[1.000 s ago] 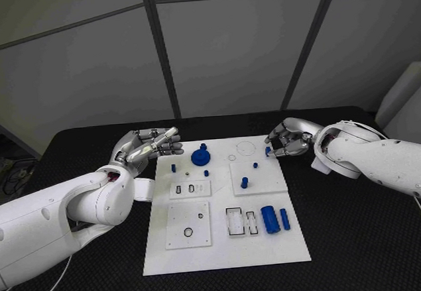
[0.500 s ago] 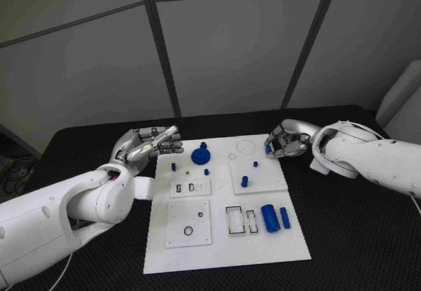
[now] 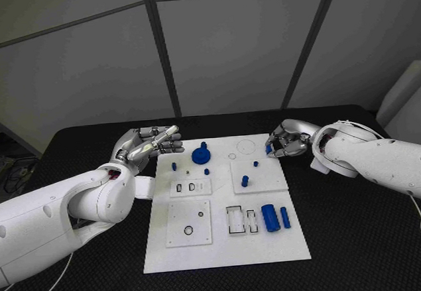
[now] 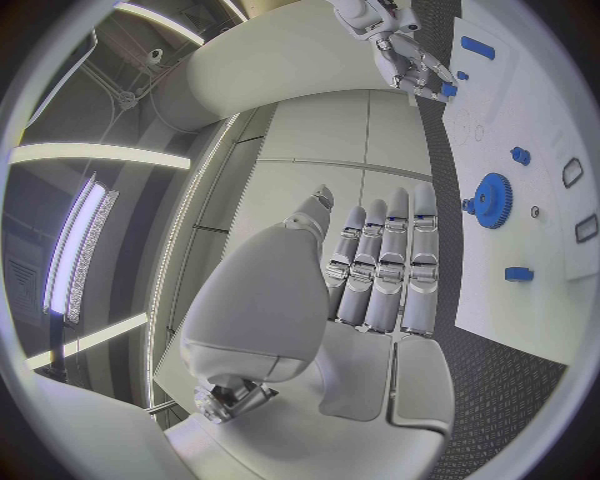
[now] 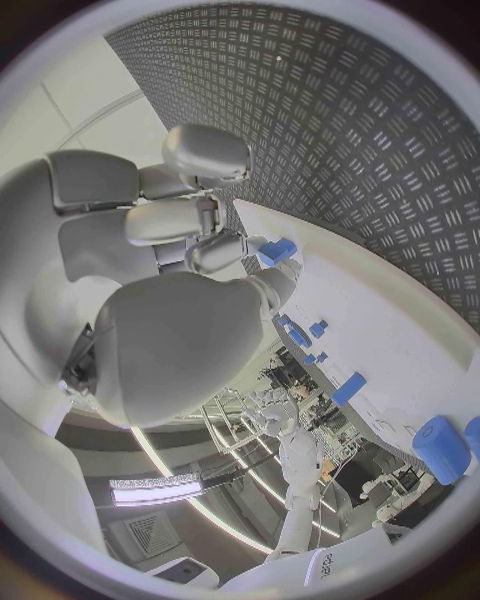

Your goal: Assemble the parts on the task board

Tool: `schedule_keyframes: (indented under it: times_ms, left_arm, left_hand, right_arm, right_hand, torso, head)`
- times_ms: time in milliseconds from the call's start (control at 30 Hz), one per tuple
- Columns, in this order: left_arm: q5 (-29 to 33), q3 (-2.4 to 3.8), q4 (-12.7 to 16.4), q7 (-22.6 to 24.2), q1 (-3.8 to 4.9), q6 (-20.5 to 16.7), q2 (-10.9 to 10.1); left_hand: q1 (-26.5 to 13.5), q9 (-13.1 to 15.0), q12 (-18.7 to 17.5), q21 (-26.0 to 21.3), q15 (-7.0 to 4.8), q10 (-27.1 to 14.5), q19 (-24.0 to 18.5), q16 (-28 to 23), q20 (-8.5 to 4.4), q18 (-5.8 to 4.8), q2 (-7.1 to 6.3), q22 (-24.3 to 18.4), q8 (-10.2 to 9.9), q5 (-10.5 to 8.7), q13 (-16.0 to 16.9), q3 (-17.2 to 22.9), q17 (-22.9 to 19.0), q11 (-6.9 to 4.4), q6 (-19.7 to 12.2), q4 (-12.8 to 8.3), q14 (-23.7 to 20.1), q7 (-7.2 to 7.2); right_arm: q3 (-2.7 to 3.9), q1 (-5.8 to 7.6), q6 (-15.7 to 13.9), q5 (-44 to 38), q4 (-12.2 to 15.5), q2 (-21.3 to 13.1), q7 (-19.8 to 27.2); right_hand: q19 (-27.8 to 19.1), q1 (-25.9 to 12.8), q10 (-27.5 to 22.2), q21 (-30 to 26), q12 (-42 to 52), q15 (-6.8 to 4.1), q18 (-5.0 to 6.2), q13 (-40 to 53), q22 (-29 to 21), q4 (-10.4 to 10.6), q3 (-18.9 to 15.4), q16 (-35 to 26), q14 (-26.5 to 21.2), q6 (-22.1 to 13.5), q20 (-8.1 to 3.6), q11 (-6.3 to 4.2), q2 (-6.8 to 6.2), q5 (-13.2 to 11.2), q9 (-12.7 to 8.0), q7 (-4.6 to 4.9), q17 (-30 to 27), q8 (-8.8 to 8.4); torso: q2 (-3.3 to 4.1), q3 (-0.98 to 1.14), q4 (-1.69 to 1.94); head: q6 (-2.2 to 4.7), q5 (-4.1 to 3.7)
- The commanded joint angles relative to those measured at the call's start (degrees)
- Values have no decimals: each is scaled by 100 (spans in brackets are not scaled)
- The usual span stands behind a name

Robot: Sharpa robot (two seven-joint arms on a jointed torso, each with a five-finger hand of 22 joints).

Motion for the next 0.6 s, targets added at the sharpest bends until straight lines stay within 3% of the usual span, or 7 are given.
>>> schedule_keyframes:
  times_ms: [33, 600]
  left_arm:
    - [-46, 5, -1, -9, 9, 67, 10]
    - [-46, 5, -24, -20, 9, 70, 16]
  left_hand:
    - [-19, -6, -42, 4, 9, 0, 19, -43, -1, -18, 25, -12, -23, -21, 1, 15, 16, 35, -14, -21, -36, 38]
    - [-19, -6, -42, 4, 9, 0, 19, -43, -1, -18, 25, -12, -23, -21, 1, 15, 16, 35, -14, -21, -36, 38]
  right_arm:
    - [3, 8, 14, -49, -16, 18, -9]
    - [3, 9, 4, -62, -104, 124, -72]
  right_hand:
    - [11, -2, 46, -2, 37, -8, -71, 16, 4, -27, 19, -8, 515, 47, -23, 15, 75, 17, 10, -5, 1166, 44]
    - [33, -17, 119, 13, 94, -39, -75, 91, 34, -25, 49, 0, 520, 224, -46, -26, 158, -28, 30, -55, 1188, 131]
  torso:
    - [1, 1, -1]
    - [2, -1, 3]
  head:
    - [-2, -12]
    - [-16, -19]
